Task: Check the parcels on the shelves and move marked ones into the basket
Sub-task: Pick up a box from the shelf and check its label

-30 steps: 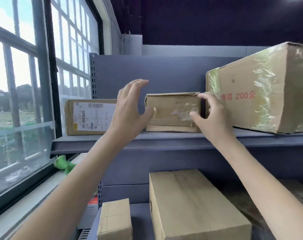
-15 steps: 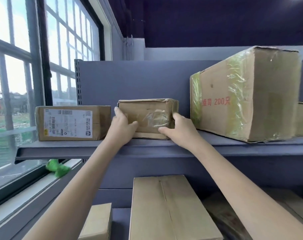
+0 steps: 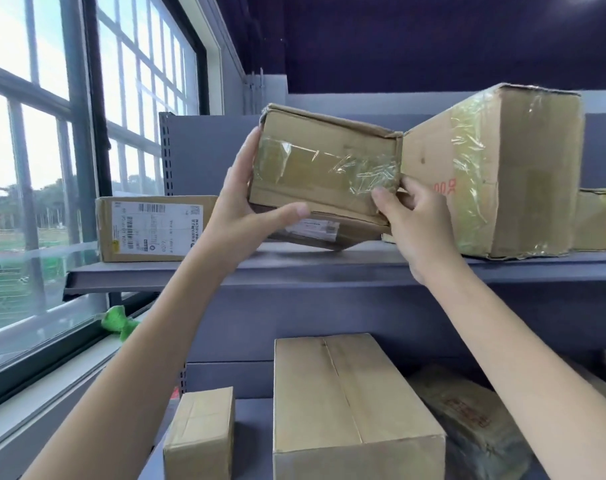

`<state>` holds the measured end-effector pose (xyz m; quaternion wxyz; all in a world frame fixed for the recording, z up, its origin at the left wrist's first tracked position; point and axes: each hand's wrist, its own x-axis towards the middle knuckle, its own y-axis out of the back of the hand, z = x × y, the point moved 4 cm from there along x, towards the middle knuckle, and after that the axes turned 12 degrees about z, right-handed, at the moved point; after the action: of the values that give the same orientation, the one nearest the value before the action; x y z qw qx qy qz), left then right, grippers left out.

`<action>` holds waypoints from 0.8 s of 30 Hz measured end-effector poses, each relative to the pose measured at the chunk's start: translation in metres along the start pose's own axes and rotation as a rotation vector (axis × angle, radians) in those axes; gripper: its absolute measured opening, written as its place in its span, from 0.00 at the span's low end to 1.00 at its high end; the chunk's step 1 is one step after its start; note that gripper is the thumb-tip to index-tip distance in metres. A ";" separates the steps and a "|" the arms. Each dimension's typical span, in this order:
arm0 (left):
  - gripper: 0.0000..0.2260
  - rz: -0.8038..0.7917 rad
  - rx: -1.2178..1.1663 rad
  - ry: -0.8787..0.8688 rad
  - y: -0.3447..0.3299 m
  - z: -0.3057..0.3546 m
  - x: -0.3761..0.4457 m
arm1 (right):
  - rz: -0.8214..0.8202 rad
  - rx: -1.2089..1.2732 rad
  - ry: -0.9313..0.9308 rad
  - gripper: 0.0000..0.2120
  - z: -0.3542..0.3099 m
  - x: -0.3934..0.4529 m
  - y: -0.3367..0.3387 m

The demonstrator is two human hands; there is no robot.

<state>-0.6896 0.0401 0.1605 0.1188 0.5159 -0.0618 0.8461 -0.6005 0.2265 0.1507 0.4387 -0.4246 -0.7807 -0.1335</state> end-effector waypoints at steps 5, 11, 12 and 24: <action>0.45 0.038 0.108 -0.060 -0.007 0.003 -0.006 | -0.106 0.002 -0.036 0.09 0.000 -0.008 0.007; 0.46 0.103 0.065 -0.052 -0.006 0.010 -0.007 | -0.081 -0.202 0.121 0.41 -0.014 -0.018 0.011; 0.46 0.102 0.067 -0.060 -0.007 0.013 -0.007 | -0.080 -0.302 0.238 0.43 -0.019 -0.022 0.011; 0.38 0.003 0.145 -0.119 -0.021 0.018 -0.005 | 0.153 -0.558 0.642 0.25 -0.009 -0.024 0.009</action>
<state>-0.6659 0.0553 0.1641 0.0760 0.5722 -0.0084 0.8166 -0.5822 0.2137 0.1348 0.5364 -0.5204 -0.5048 -0.4320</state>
